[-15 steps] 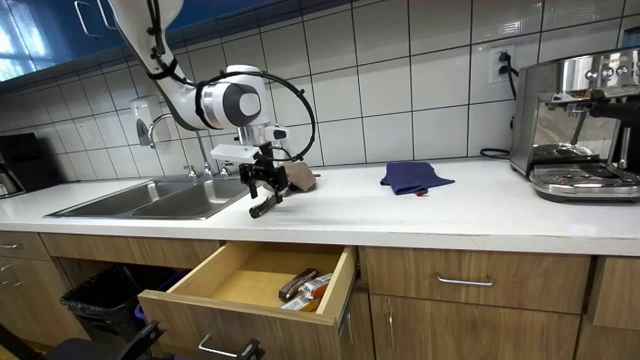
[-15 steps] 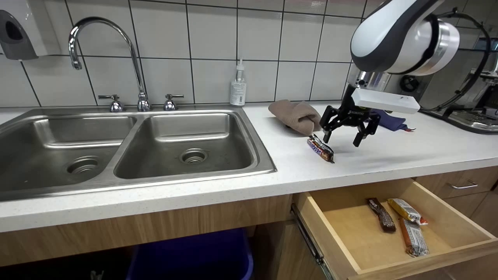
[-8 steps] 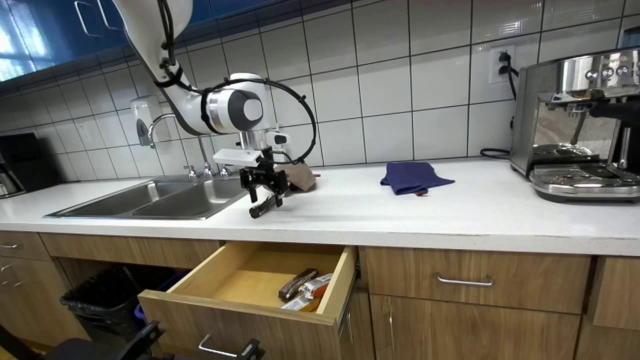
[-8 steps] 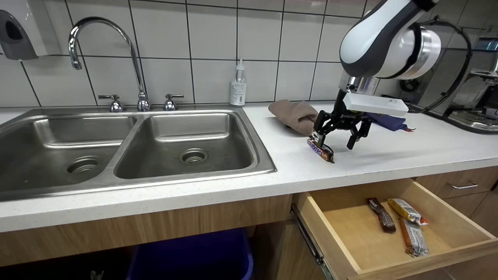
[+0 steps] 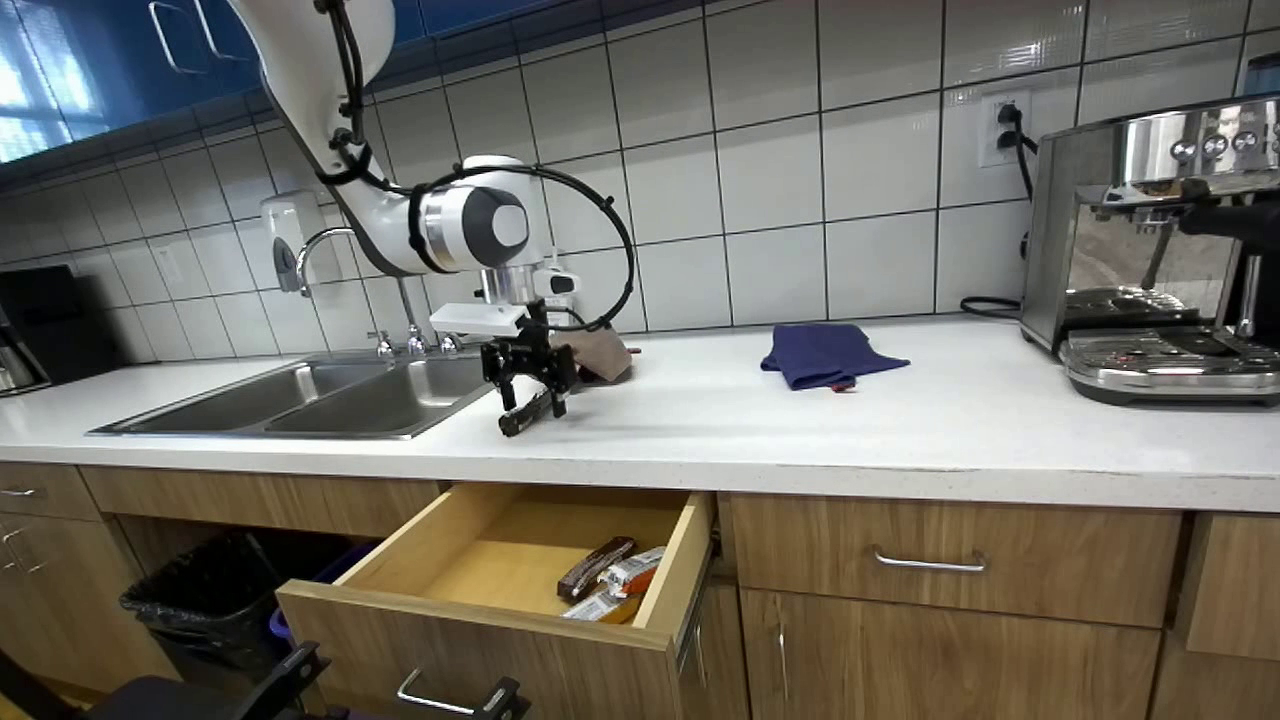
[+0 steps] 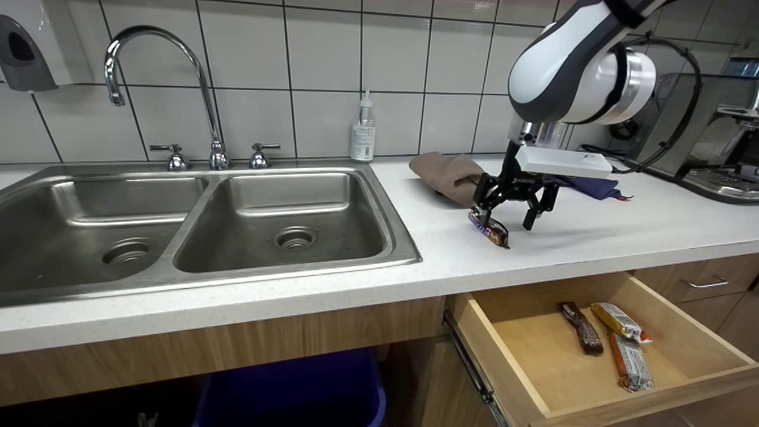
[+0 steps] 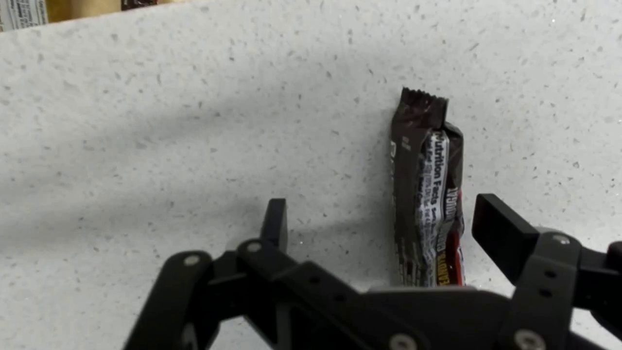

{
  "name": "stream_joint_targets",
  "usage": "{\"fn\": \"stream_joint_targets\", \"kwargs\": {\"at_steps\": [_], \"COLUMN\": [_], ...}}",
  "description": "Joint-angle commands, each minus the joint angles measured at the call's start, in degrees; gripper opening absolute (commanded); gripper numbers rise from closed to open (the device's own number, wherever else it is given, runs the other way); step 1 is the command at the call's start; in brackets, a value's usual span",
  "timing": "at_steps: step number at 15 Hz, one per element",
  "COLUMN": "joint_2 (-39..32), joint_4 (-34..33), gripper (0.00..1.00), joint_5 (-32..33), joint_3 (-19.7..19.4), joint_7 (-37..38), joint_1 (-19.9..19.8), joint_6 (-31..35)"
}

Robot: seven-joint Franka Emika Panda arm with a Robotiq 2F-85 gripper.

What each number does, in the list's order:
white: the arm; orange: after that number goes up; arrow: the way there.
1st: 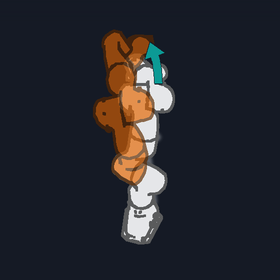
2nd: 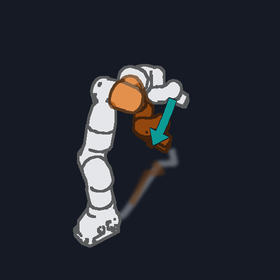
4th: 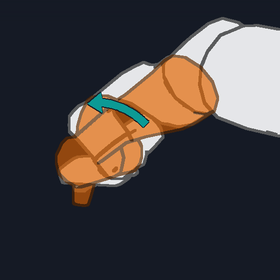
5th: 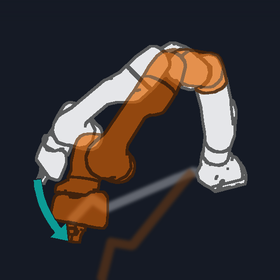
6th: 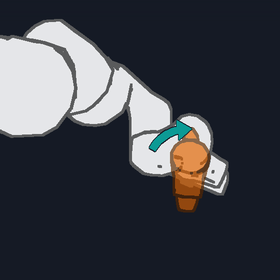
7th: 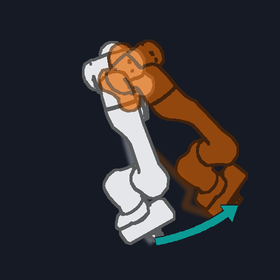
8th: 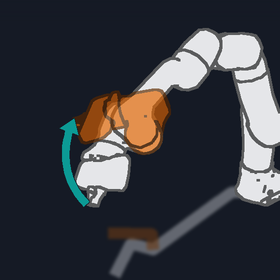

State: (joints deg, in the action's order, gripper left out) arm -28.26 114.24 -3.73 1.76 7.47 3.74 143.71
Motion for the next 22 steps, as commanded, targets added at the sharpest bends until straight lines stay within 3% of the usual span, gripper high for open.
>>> {"fn": "stream_joint_targets", "kwargs": {"at_steps": [1,10,22], "joint_2": [-0.92,-0.52,3.16], "joint_4": [-2.34,-2.06,1.85], "gripper": [0.73,0.05,0.05], "joint_5": [1.31,1.36,0.81], "joint_3": [-0.30,-0.13,0.34], "joint_7": [-0.73,-0.92,-1.79], "joint_1": [0.47,0.91,0.71], "joint_6": [-2.35,-1.83,0.34]}}
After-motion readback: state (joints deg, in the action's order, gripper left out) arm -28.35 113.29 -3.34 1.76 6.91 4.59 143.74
